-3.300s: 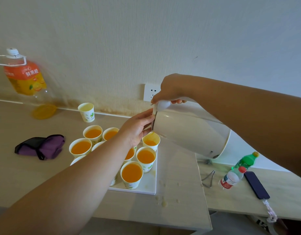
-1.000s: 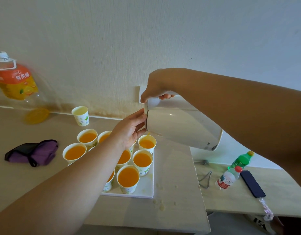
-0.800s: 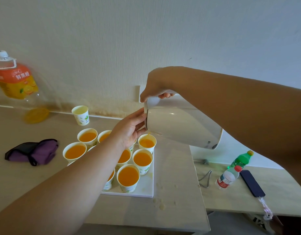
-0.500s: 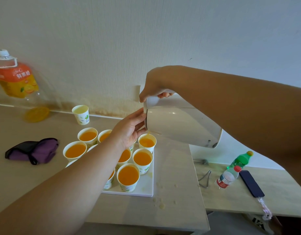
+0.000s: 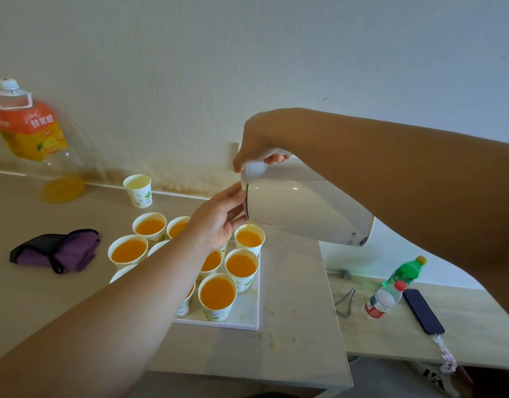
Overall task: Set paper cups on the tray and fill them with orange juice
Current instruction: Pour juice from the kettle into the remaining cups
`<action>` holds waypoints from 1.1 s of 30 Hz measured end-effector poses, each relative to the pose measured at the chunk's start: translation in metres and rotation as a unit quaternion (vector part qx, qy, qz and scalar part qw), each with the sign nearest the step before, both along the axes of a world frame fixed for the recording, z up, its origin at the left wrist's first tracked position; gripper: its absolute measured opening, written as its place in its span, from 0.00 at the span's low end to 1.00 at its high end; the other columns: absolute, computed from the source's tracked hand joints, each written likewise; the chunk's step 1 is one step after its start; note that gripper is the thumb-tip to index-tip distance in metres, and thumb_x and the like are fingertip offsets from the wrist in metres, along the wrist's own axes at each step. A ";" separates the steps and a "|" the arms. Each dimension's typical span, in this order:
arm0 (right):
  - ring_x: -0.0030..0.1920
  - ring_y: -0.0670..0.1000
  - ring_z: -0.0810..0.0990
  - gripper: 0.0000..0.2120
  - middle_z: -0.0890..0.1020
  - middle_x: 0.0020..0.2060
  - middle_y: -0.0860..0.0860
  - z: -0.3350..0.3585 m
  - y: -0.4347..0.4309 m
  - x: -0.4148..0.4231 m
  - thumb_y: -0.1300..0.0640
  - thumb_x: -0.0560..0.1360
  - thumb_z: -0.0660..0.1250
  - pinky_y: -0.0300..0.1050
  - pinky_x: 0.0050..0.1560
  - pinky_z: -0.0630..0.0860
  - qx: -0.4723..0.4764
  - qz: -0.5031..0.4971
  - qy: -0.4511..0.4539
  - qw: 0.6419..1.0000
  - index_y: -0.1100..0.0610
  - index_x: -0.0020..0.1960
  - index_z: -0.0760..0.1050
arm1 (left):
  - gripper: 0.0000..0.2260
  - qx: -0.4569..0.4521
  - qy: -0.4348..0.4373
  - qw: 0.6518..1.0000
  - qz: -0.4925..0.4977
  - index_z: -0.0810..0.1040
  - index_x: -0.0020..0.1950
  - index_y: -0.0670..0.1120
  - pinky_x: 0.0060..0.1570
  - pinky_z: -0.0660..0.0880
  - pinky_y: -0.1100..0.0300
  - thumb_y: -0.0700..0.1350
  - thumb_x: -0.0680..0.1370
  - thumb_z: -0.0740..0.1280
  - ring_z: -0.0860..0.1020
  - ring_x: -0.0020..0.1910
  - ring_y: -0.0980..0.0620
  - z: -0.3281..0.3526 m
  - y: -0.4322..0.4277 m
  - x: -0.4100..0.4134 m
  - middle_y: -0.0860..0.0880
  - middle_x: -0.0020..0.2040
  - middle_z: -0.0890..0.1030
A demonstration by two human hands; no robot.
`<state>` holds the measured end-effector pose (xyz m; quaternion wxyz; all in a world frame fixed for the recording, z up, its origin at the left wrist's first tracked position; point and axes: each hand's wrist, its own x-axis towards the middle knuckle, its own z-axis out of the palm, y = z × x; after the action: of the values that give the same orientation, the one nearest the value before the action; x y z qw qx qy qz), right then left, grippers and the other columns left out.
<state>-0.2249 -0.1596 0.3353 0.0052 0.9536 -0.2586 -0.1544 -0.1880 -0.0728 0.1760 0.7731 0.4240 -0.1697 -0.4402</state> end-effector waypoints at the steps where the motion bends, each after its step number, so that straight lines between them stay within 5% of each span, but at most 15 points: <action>1: 0.28 0.50 0.66 0.18 0.69 0.31 0.53 0.000 0.000 0.000 0.46 0.76 0.64 0.40 0.31 0.66 -0.002 0.001 0.000 1.000 0.57 0.36 0.65 | 0.10 0.002 -0.003 1.000 0.000 0.78 0.58 0.47 0.49 0.79 0.57 0.38 0.80 0.61 0.82 0.48 0.52 0.000 0.000 0.000 0.48 0.46 0.85; 10: 0.28 0.51 0.68 0.19 0.71 0.31 0.53 -0.001 0.003 0.000 0.45 0.76 0.64 0.40 0.32 0.67 -0.027 0.016 0.002 1.000 0.58 0.36 0.67 | 0.15 0.012 -0.006 1.000 -0.003 0.74 0.67 0.45 0.59 0.75 0.52 0.39 0.80 0.61 0.78 0.57 0.47 -0.002 0.000 0.000 0.44 0.55 0.81; 33: 0.26 0.50 0.68 0.20 0.70 0.29 0.53 -0.016 0.000 0.000 0.44 0.74 0.65 0.40 0.31 0.67 -0.010 0.007 -0.002 1.000 0.59 0.36 0.69 | 0.09 0.028 -0.003 1.000 0.008 0.80 0.56 0.49 0.44 0.79 0.60 0.39 0.79 0.64 0.82 0.49 0.53 -0.012 0.007 0.000 0.50 0.46 0.85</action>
<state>-0.2254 -0.1594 0.3191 0.0149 0.9555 -0.2536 -0.1499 -0.1884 -0.0658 0.1640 0.7639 0.4484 -0.1564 -0.4370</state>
